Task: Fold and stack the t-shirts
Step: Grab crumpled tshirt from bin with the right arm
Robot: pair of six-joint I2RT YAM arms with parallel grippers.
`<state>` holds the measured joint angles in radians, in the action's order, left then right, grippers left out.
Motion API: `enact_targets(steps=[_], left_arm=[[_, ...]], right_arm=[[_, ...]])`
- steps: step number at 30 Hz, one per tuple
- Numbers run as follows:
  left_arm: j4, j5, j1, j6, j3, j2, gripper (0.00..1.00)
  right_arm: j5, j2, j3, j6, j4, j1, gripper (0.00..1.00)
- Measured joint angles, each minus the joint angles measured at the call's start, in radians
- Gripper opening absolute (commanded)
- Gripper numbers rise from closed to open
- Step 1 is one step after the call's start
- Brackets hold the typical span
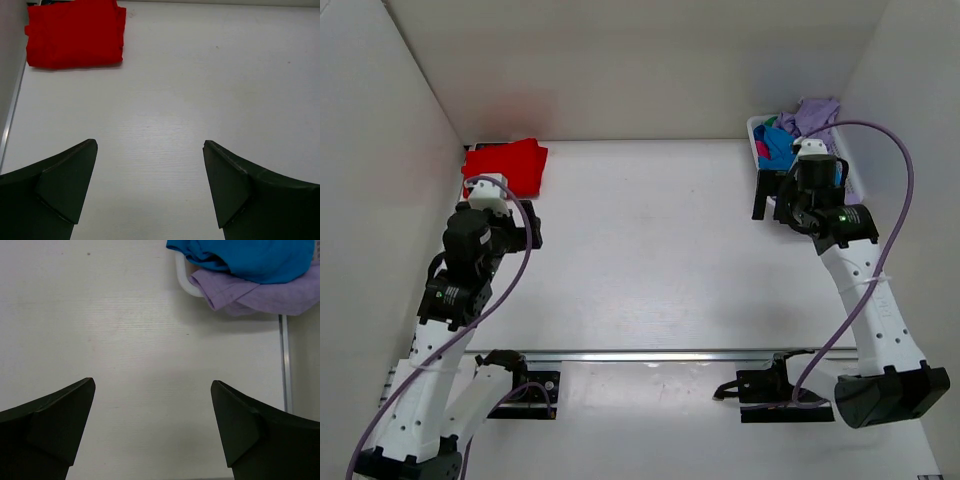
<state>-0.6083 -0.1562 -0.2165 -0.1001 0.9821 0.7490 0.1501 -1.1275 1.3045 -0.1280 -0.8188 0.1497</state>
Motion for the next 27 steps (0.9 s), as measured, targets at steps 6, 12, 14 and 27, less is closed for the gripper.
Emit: enact_targets(steps=[6, 12, 14, 27], left_arm=[[0.004, 0.099, 0.008, -0.063, 0.061, 0.148, 0.99], [0.035, 0.139, 0.011, -0.094, 0.066, 0.300, 0.99], [0.005, 0.120, 0.006, -0.092, 0.119, 0.374, 0.99], [-0.058, -0.150, -0.037, -0.070, 0.229, 0.629, 0.83]], right_arm=[[-0.061, -0.104, 0.068, 0.036, 0.052, -0.142, 0.99], [0.019, -0.477, 0.318, 0.114, 0.130, -0.217, 0.70], [0.034, -0.600, 0.388, 0.127, 0.138, -0.226, 0.53], [0.067, -1.036, 0.762, 0.096, -0.030, -0.315, 0.12]])
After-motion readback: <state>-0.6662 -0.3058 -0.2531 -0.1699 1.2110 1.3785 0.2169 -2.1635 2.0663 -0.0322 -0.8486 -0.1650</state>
